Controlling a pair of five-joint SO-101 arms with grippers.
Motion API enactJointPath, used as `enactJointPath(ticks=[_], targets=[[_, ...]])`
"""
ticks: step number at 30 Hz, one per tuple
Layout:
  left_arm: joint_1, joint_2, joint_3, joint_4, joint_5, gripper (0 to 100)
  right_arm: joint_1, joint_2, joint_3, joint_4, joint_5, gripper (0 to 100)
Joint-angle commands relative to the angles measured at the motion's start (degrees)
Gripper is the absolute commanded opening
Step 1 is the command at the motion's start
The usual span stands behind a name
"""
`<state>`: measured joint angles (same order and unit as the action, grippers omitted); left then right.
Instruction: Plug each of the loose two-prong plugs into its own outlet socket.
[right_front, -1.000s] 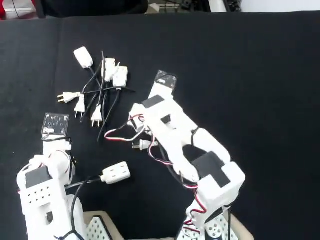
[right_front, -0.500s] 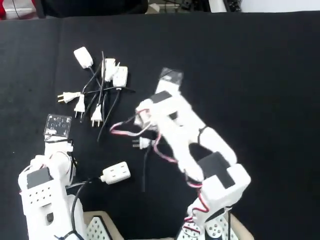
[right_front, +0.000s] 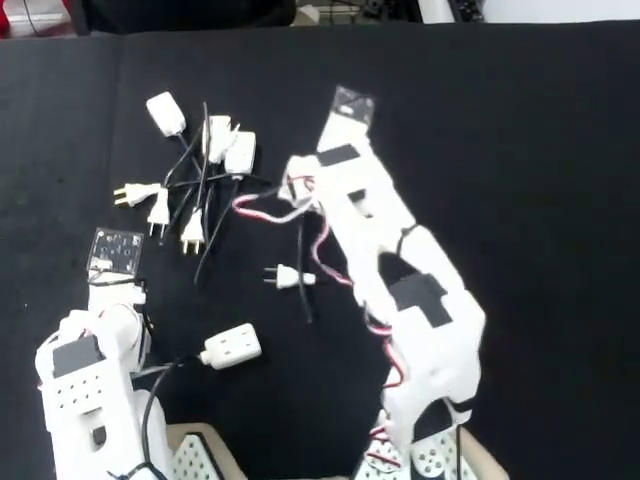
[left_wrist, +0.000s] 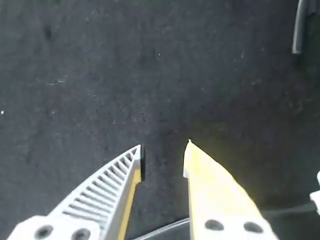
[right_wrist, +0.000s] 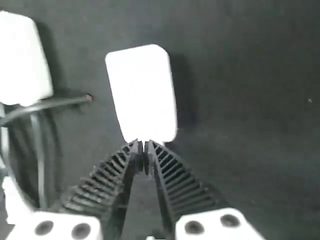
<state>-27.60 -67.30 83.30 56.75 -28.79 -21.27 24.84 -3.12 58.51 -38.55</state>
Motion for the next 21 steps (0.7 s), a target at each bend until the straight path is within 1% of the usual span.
enactJointPath(ticks=[1, 4, 6, 8, 12, 14, 17, 19, 21], targets=[[-0.04, -0.53, -0.22, -1.14, -0.53, 14, -2.11, 2.15, -12.09, 3.25, -2.29, 1.3], [0.75, -0.53, 0.13, -1.23, -0.53, 14, -2.81, 7.6, -19.3, 3.08, -3.34, 1.5], [1.63, -0.53, 0.31, -1.23, -0.62, 14, -2.73, 11.03, -23.78, 5.45, -2.99, 1.5], [1.63, -0.53, 0.31, -1.23, -0.62, 14, -2.02, 12.35, -28.53, 13.27, -1.58, 1.5], [1.63, -0.53, 0.31, -1.23, -0.62, 14, -1.41, 12.7, -35.74, 29.71, 8.35, 1.5], [1.63, -0.53, 0.31, -1.23, -0.62, 14, -1.41, 12.7, -37.14, 34.9, 11.87, 1.6], [1.63, -0.53, 0.31, -1.23, -0.62, 14, -1.67, 12.79, -36.53, 39.65, 19.16, 7.4], [1.63, -0.53, 0.31, -1.23, -0.62, 14, -1.76, 12.7, -33.36, 39.82, 19.25, 11.1], [1.63, -0.53, 0.4, -1.23, -0.62, 14, -1.76, 12.7, -30.29, 38.86, 19.69, 11.9]])
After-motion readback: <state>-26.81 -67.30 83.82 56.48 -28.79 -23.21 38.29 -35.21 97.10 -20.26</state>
